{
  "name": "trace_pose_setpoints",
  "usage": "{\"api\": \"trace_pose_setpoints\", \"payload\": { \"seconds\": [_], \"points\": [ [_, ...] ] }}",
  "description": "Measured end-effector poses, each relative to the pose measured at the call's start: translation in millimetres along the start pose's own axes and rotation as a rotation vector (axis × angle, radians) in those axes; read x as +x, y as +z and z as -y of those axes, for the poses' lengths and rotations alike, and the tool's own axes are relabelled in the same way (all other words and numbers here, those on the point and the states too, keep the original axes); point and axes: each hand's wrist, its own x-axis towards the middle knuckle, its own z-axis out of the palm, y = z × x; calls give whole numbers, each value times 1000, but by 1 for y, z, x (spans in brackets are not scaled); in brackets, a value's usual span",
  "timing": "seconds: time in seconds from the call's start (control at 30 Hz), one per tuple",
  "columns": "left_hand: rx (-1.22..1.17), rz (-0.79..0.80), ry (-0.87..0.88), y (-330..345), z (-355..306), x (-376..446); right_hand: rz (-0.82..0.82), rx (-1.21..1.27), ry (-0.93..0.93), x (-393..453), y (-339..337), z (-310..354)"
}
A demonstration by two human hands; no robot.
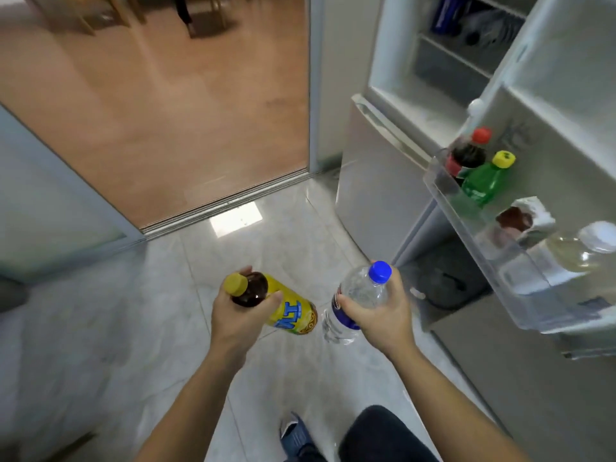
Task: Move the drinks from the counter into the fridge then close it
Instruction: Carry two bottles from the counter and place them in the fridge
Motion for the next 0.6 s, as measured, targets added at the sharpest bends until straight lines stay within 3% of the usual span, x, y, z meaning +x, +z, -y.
{"api": "trace_pose_setpoints", "payload": {
  "seconds": [0.33, 0.6],
  "points": [
    [-71, -56, 39, 24, -41, 162, -18, 1, 26, 137, 78, 15],
    [-141, 185, 23, 125, -134, 319, -209, 39, 21, 304, 73, 47]
  ]
}}
